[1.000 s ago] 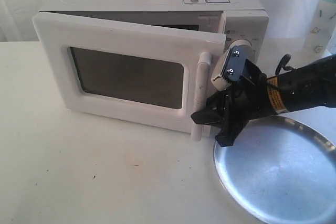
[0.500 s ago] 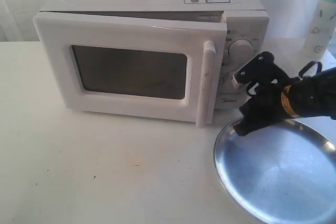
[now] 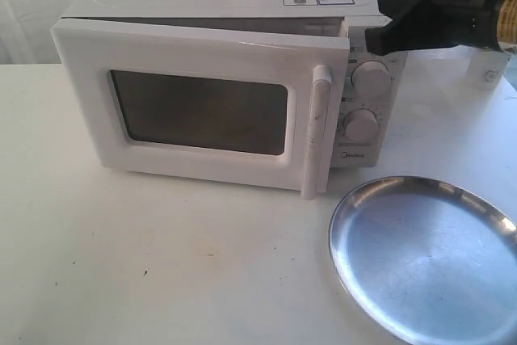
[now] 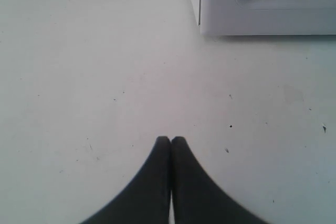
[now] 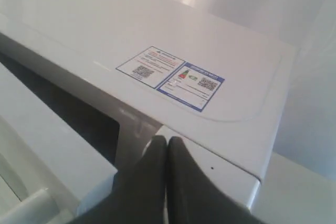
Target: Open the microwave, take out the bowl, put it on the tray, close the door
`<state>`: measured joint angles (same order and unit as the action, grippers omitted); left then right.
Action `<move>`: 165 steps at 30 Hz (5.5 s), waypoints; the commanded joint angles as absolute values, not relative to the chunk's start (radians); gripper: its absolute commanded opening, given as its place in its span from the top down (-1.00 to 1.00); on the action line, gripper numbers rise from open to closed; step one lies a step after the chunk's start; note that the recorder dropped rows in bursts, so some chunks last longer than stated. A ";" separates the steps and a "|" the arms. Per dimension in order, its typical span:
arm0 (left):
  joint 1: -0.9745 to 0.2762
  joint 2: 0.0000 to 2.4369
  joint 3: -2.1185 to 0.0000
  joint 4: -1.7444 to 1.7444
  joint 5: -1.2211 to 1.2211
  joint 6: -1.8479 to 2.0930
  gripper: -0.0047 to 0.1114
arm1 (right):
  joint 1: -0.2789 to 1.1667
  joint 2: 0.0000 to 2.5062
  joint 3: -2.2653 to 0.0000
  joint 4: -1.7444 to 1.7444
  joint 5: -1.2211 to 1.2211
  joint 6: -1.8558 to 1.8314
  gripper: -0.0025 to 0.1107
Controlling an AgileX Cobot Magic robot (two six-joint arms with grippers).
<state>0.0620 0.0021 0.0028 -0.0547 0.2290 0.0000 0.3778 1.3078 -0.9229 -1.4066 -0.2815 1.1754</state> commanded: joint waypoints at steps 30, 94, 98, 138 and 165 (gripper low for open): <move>0.057 0.000 0.000 -0.059 0.232 0.000 0.92 | 0.388 1.404 -0.886 -1.514 -0.316 1.302 0.96; 0.057 0.000 0.000 -0.059 0.232 0.000 0.92 | 0.737 2.077 -1.303 -0.806 -0.499 0.184 -0.20; 0.057 0.000 0.000 -0.059 0.232 0.000 0.92 | 0.739 2.134 -1.401 -0.793 -0.379 0.190 -0.20; 0.057 0.000 0.000 -0.059 0.232 0.000 0.92 | 1.055 1.688 -0.916 -0.895 0.736 0.267 0.96; 0.057 0.000 0.000 -0.059 0.232 0.000 0.92 | 0.776 1.660 -0.754 -1.138 0.575 0.725 0.96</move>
<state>0.0620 0.0021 0.0028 -0.0531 0.2288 0.0000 0.7989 1.6619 -0.7581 -1.0792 0.5796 0.6896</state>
